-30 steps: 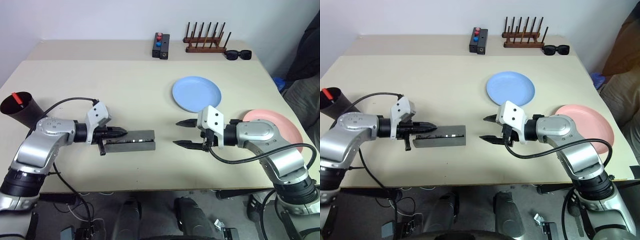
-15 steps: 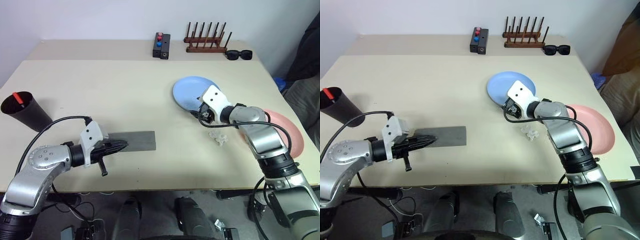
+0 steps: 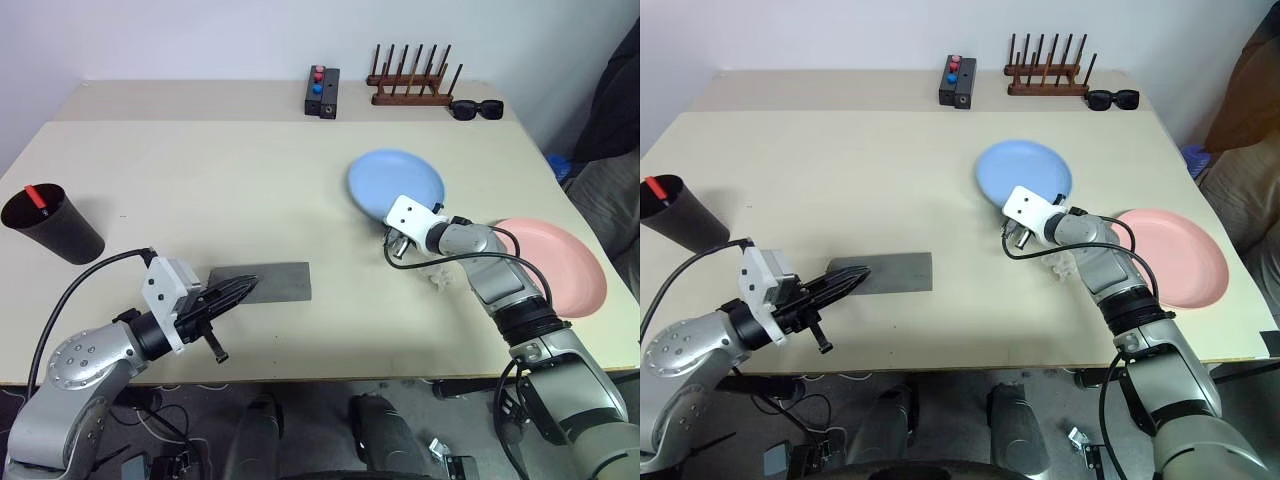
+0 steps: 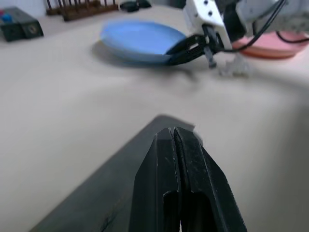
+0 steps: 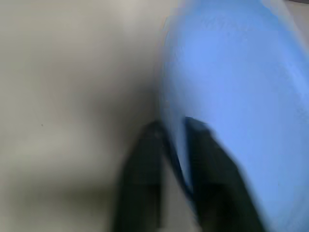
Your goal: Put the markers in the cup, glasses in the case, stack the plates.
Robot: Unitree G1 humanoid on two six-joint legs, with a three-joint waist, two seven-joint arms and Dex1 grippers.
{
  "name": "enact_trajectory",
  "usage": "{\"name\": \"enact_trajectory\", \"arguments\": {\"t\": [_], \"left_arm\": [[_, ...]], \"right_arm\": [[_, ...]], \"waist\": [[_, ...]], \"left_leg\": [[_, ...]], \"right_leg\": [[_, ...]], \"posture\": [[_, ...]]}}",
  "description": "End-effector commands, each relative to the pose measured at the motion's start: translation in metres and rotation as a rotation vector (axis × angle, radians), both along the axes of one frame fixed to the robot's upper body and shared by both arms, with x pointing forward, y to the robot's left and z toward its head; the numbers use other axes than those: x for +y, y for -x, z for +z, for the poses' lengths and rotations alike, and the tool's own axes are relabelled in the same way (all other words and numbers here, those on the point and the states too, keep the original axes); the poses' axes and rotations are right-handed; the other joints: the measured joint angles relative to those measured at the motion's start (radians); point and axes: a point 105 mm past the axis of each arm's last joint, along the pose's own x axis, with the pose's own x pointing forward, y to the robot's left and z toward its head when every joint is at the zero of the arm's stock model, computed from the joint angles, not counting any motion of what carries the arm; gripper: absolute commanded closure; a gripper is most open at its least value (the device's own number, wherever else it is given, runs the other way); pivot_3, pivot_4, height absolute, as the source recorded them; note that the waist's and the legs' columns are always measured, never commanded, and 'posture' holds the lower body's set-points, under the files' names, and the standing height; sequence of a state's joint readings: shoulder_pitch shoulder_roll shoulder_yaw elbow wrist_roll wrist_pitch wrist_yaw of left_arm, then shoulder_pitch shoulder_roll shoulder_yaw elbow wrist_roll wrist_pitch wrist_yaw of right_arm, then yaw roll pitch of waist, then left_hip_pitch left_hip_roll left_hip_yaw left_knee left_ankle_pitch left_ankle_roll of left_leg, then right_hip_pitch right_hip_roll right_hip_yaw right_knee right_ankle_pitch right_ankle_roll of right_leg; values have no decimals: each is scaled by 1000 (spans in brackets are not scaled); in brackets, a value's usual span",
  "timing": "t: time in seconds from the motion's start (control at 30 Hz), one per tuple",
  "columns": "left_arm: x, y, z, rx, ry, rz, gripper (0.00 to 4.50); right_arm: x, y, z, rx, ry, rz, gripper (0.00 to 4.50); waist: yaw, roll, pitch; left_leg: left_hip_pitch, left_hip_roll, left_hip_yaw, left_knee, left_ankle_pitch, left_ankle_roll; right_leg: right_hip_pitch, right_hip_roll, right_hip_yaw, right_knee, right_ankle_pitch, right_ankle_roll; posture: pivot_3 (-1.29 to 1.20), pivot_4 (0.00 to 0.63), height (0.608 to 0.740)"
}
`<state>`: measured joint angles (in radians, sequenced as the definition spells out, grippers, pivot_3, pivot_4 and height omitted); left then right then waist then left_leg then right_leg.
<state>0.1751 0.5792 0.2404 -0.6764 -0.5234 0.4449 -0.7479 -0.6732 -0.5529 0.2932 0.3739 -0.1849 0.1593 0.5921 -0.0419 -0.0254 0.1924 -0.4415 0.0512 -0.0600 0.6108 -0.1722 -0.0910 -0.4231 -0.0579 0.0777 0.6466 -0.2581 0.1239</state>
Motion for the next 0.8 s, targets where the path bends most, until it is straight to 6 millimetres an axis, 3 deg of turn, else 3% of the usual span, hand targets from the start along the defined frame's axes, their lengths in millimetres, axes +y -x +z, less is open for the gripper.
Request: {"name": "enact_trajectory", "arguments": {"t": [0.03, 0.27, 0.37, 0.47, 0.6, 0.8], "left_arm": [[-9, -1, 7, -80, 17, 10, 4500], [-33, -17, 14, -168, 115, 18, 4500], [-46, -25, 17, -159, 169, -16, 4500], [-60, -31, 11, -119, 180, -57, 4500], [-82, -34, 7, -100, 207, -130, 4500], [-105, -42, 9, -102, 223, -163, 4500]], "right_arm": [[-5, 3, 18, -80, -10, -1, 4479], [-40, 37, 62, -232, 21, -36, 4479], [-68, 59, 86, -253, 15, -106, 4479], [-98, 82, 95, -226, 56, -179, 4479], [-129, 119, 87, -116, 111, -252, 4479], [-137, 152, 47, 66, 114, -270, 4479]], "waist": [[1, 0, 0], [11, 1, 0], [23, 2, 0], [26, 2, 0], [31, 3, 0], [22, 4, -1]], "left_leg": [[0, 0, 0, 0, 0, 0], [0, -1, 0, 0, 0, 0], [0, -1, 0, 2, 0, 0], [0, -1, 0, 2, 0, 0], [0, -1, 0, 2, 0, 1], [3, -1, 1, 3, -1, 1]], "right_leg": [[0, 0, 0, 0, 0, 0], [0, 0, 0, 0, 0, 0], [0, 0, 0, 0, 0, 0], [1, 0, 0, 0, 0, 0], [3, -1, 0, -2, 0, 0], [4, 0, 1, -1, 0, 0]], "posture": [[0, 150, 740], [0, 150, 740], [0, 150, 740], [0, 150, 740], [0, 150, 740], [0, 150, 740]]}}
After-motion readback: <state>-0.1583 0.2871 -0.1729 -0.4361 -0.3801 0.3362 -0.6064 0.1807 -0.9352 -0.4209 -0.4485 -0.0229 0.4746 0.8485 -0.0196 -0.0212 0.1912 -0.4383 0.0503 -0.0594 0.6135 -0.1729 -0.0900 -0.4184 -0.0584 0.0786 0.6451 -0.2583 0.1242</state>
